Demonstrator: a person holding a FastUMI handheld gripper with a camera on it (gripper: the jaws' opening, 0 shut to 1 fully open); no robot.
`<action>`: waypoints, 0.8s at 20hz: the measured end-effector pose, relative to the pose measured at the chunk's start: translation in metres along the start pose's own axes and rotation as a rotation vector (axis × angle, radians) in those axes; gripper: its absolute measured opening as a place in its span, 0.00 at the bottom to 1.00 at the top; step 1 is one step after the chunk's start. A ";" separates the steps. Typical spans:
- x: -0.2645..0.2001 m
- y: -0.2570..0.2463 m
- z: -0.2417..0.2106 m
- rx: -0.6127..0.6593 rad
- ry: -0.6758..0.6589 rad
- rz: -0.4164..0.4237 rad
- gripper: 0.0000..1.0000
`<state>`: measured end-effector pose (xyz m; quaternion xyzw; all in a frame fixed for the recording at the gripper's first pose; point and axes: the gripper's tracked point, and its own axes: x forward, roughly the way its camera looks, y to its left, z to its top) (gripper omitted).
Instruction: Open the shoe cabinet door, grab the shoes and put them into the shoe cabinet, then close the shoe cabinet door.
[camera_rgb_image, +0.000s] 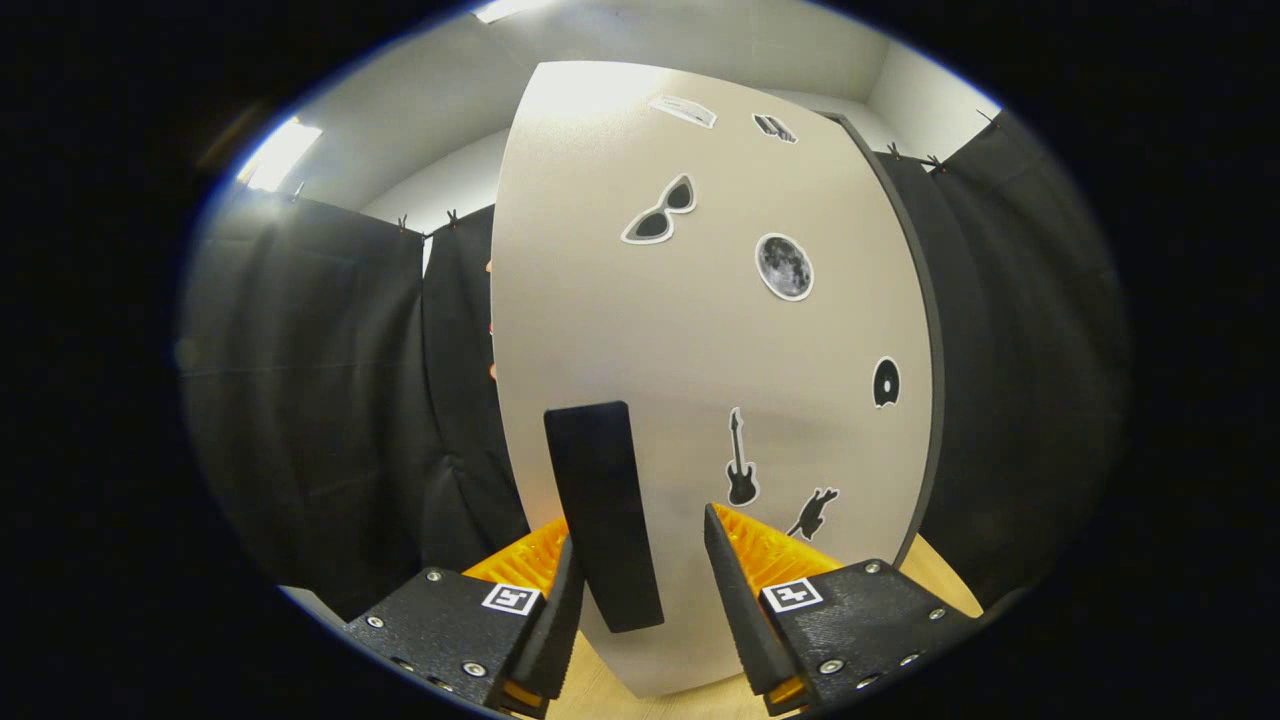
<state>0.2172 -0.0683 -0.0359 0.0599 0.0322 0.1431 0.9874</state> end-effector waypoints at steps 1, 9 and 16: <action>0.002 0.002 0.000 0.000 -0.005 -0.002 0.66; 0.021 0.013 -0.004 0.032 -0.010 -0.010 0.67; 0.043 0.014 -0.003 -0.014 -0.016 -0.042 0.67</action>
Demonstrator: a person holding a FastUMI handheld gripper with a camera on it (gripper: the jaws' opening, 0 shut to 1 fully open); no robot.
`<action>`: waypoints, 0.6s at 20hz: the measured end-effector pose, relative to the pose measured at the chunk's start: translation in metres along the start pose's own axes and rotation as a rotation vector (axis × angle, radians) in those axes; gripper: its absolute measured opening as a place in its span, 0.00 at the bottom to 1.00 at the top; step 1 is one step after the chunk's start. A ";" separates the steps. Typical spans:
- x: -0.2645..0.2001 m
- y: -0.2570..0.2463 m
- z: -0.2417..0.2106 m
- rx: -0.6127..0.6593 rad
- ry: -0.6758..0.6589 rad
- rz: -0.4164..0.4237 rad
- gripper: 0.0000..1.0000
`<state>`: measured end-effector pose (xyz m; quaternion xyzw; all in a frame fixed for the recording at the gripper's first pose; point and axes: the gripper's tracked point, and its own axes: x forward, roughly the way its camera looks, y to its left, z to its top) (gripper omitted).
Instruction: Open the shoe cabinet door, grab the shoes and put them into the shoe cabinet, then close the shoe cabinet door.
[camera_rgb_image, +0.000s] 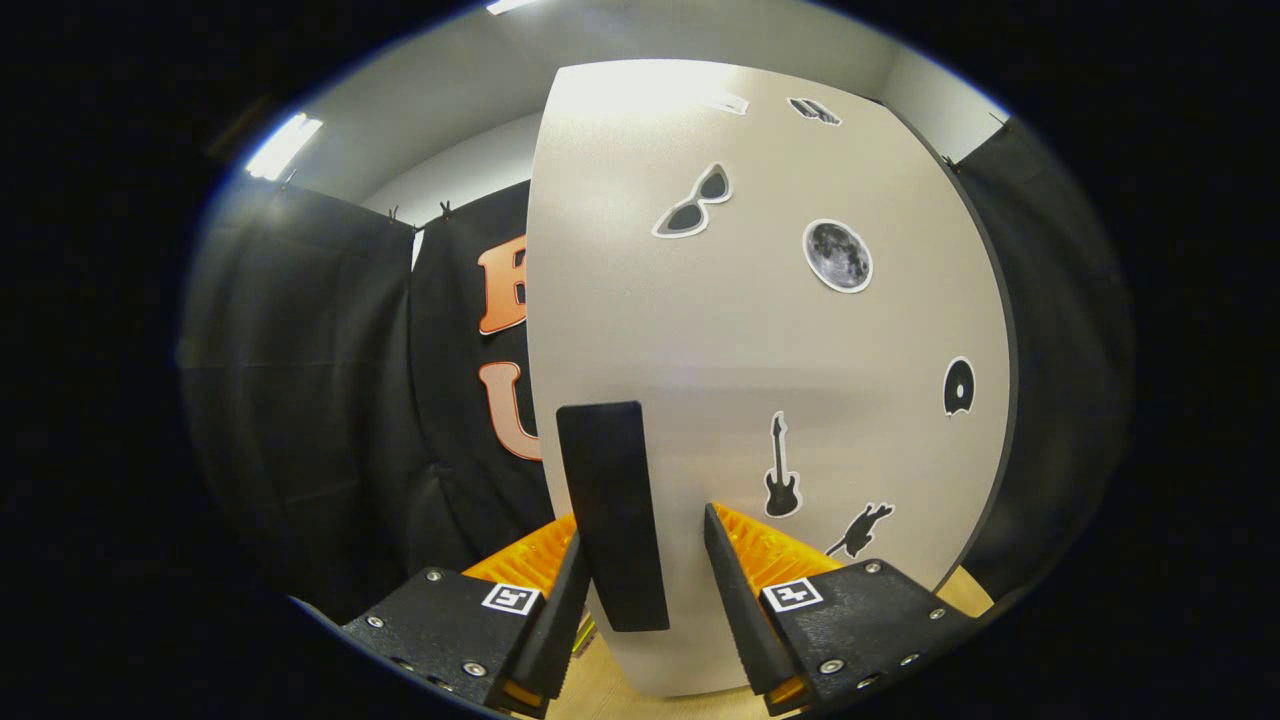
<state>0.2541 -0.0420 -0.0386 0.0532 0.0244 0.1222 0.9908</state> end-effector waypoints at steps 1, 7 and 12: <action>0.002 0.000 -0.001 -0.005 -0.003 -0.012 0.67; 0.013 0.000 -0.003 -0.021 0.003 -0.065 0.68; 0.022 -0.002 -0.004 -0.001 -0.004 -0.096 0.69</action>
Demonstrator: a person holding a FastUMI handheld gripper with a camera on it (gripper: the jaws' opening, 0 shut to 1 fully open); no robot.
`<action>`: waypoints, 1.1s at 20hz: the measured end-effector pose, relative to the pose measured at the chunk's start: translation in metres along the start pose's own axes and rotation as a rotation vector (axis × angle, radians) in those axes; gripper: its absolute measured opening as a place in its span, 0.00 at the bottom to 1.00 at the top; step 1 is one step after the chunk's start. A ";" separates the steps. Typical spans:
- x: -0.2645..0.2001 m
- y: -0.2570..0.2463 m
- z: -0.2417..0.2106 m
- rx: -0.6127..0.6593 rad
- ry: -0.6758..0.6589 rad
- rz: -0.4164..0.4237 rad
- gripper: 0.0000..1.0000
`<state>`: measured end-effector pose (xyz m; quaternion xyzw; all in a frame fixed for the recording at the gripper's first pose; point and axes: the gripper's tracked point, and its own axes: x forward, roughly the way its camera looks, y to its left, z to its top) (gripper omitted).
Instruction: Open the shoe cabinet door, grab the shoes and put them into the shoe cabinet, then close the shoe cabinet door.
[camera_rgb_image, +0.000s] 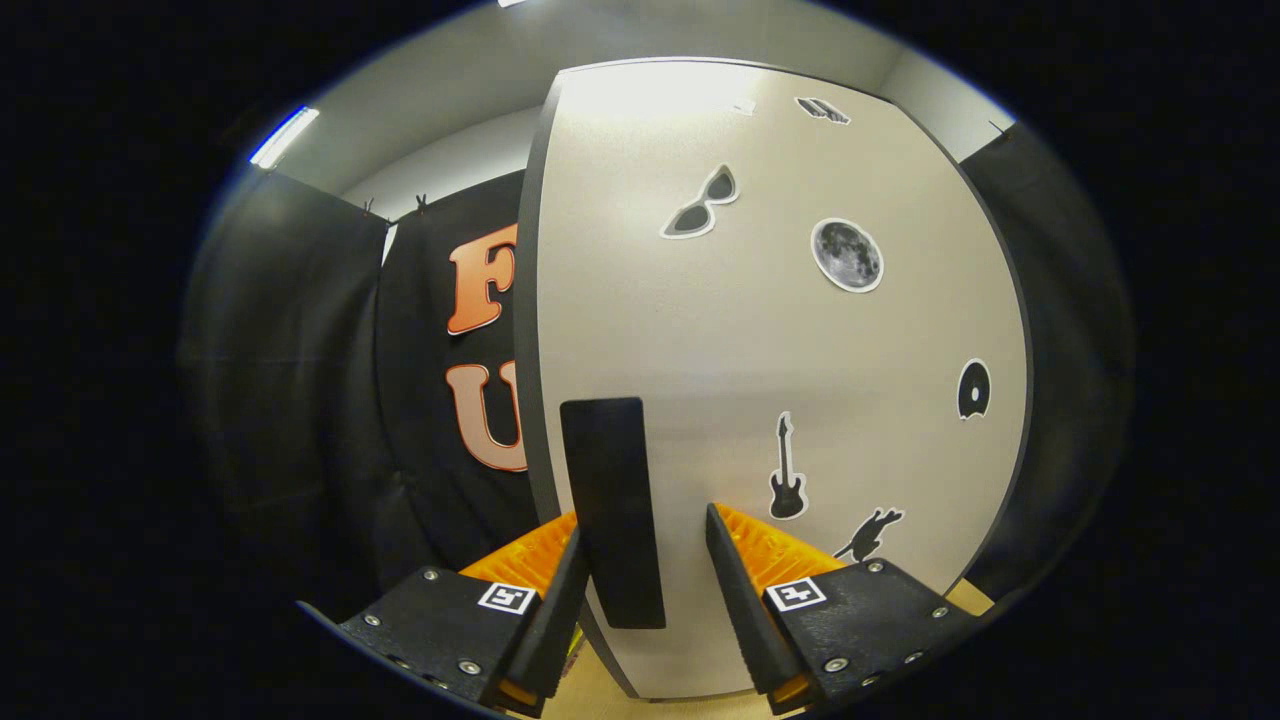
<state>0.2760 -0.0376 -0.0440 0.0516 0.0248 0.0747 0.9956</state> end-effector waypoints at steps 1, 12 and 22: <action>0.002 0.000 0.000 0.007 0.003 -0.003 0.70; -0.078 -0.019 0.015 0.053 -0.018 0.007 0.71; -0.244 -0.078 0.000 0.019 0.046 -0.083 0.71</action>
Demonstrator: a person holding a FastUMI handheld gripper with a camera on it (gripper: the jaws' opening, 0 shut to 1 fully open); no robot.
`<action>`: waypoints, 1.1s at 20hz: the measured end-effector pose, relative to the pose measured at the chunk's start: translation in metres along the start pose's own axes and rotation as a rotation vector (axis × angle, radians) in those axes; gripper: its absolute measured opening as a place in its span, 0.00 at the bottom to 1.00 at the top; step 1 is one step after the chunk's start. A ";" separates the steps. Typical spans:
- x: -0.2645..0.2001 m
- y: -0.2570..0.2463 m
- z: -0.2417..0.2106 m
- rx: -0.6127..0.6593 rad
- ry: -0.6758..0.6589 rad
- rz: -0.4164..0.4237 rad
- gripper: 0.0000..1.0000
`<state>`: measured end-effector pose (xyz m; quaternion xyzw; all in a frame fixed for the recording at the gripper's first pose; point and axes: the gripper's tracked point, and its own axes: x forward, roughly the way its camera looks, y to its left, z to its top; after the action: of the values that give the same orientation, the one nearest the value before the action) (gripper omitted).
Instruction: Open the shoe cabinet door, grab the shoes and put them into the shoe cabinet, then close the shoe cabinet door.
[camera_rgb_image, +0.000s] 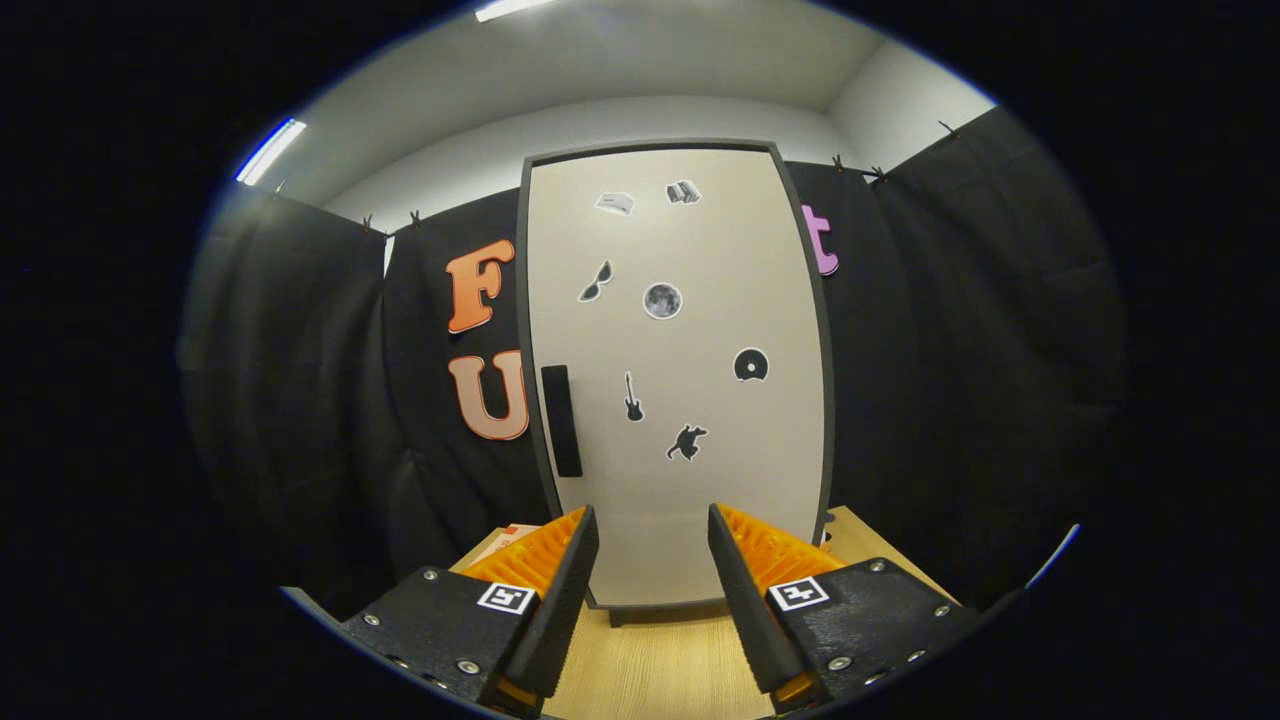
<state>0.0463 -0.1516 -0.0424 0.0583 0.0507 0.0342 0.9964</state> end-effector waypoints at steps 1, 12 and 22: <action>-0.011 -0.002 -0.001 -0.005 0.001 0.000 0.71; -0.050 -0.011 0.002 -0.029 0.003 -0.021 0.71; -0.050 -0.012 0.002 -0.040 -0.004 -0.032 0.74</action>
<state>-0.0023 -0.1671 -0.0368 0.0376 0.0491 0.0191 0.9979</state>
